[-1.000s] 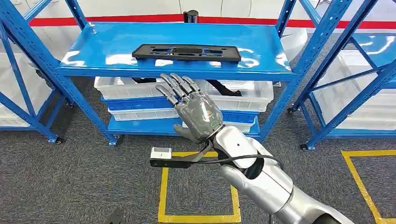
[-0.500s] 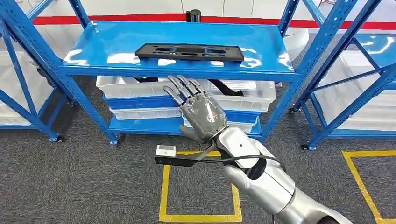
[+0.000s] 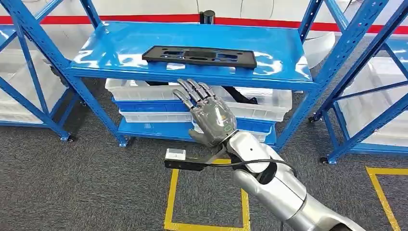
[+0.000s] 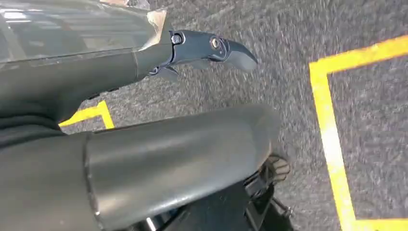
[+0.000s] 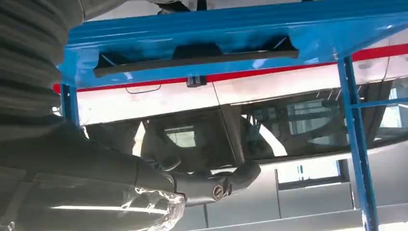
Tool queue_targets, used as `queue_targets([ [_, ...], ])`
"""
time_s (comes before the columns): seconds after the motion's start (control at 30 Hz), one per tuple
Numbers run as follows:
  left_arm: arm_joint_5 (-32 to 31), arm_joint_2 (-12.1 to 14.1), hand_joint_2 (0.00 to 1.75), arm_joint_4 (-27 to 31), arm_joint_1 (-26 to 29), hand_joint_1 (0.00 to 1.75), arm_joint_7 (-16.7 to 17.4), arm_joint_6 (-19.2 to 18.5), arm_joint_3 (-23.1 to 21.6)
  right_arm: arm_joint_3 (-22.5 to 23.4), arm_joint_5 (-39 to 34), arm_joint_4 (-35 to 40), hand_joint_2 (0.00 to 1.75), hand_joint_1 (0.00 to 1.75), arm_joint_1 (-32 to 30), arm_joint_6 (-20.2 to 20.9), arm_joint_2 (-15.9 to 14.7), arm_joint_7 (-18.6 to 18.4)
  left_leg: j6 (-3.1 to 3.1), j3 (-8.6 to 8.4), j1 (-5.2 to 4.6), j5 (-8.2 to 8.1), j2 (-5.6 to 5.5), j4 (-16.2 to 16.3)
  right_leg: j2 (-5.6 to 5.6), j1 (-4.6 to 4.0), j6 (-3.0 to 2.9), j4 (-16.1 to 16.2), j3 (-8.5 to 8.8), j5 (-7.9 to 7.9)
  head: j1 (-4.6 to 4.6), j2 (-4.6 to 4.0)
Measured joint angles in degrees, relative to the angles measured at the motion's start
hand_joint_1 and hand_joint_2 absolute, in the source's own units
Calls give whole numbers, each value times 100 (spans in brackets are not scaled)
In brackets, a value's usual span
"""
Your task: Take the parts from the cabinet and place them on the table.
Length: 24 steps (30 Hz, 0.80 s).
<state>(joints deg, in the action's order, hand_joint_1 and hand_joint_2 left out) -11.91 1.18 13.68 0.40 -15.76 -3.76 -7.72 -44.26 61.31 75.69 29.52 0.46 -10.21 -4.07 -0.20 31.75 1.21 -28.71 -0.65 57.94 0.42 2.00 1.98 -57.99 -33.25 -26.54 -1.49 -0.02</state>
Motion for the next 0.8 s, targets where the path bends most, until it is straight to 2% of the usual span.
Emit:
queue_targets([
  [0.03,2,2,0,-6,-8,0,-9,0,11,2,0,0,175,0,4,-2,4,0,-16,131,-1,-140,40,293,-5,-4,-48,0,31,-29,7,0],
  [0.07,0,11,0,-9,-8,0,-11,0,15,2,0,-2,175,0,3,-2,4,0,-33,358,-1,-321,43,725,-13,-18,-82,0,53,-52,7,0],
  [0.1,0,17,0,-15,0,0,-11,0,17,-7,0,-2,175,0,0,-2,2,0,-45,672,-1,-509,46,1254,-21,-37,-112,0,69,-74,7,0],
  [0.13,2,22,0,-22,11,0,-11,0,17,-11,0,-7,175,0,-4,-2,4,0,-45,923,-1,-586,45,1620,-22,-55,-131,-1,86,-88,9,0],
  [0.17,0,24,0,-24,18,0,-22,-13,20,-15,0,-11,175,0,-6,-2,4,0,-35,1075,-2,-536,45,1764,-21,-70,-149,-1,106,-104,9,0],
  [0.2,2,28,0,-28,24,0,-52,-59,18,-15,0,-13,175,0,-7,-2,4,0,-8,1091,-2,-350,45,1649,-18,-83,-169,-1,137,-122,9,0],
  [0.23,39,33,0,-33,24,0,-96,-124,20,-15,0,-13,175,0,-6,-2,6,0,35,966,-8,-9,45,1246,-12,-97,-175,-1,187,-154,9,0],
  [0.27,68,46,0,-37,25,0,-153,-172,22,-11,2,-13,175,0,-6,0,19,0,85,768,-14,311,45,755,-1,-107,-170,-1,237,-189,9,0],
  [0.3,109,61,0,-42,25,0,-214,-218,28,-2,4,-13,175,0,-9,0,35,0,147,573,-34,567,46,282,6,-111,-160,3,283,-224,7,0],
  [0.33,138,101,0,-72,22,0,-269,-249,46,2,7,-11,175,0,-19,-2,42,0,175,501,-68,460,58,222,7,-149,-137,15,286,-241,-2,0],
  [0.37,175,103,0,-76,25,0,-332,-280,68,7,13,-11,175,0,-24,-4,44,0,193,431,-95,446,56,122,14,-162,-110,6,270,-256,7,0],
  [0.43,199,140,0,-107,37,0,-422,-313,120,39,33,-2,175,0,-74,-13,37,0,203,435,-121,394,45,89,-4,-132,-60,39,243,-247,15,0],
  [0.47,205,151,0,-124,56,0,-455,-317,133,57,39,2,175,0,-70,-17,37,0,215,403,-118,401,43,20,-8,-147,-7,69,272,-252,18,0],
  [0.5,205,151,0,-138,70,0,-461,-317,151,87,42,18,175,0,-81,-24,28,0,229,329,-52,429,60,-74,-19,-129,8,22,243,-309,13,0],
  [0.53,199,160,0,-157,67,0,-461,-315,162,122,52,20,175,0,-78,-37,18,6,250,280,-62,425,53,-116,-19,-144,2,-182,157,-390,-2,0],
  [0.57,171,170,0,-175,57,0,-455,-295,166,142,72,18,175,0,-78,-39,11,15,260,268,-66,420,51,-116,-18,-137,-22,-569,-50,-533,-6,0],
  [0.63,151,175,0,-212,49,0,-426,-295,168,153,107,17,175,0,-148,-39,-11,17,290,257,-75,392,46,-115,-17,-138,-41,-1511,-602,-816,-4,0],
  [0.67,140,175,0,-225,52,0,-420,-295,168,164,111,17,175,0,-182,-39,-24,22,292,250,-75,382,37,-113,-18,-138,-8,-1755,-783,-827,-7,0],
  [0.7,127,175,0,-240,53,0,-411,-295,166,175,120,15,175,0,-200,-39,-28,22,283,232,-75,370,28,-112,-19,-133,50,-1680,-805,-724,-7,0],
  [0.73,118,173,0,-251,52,0,-411,-295,166,179,125,17,175,0,-199,-39,-31,22,269,206,-73,353,18,-111,-20,-125,119,-1349,-689,-525,-7,0],
  [0.8,118,173,0,-258,52,0,-411,-293,166,194,125,17,175,0,-197,-39,-35,22,231,134,-69,306,7,-106,-29,-113,223,-295,-216,-35,-7,0],
])
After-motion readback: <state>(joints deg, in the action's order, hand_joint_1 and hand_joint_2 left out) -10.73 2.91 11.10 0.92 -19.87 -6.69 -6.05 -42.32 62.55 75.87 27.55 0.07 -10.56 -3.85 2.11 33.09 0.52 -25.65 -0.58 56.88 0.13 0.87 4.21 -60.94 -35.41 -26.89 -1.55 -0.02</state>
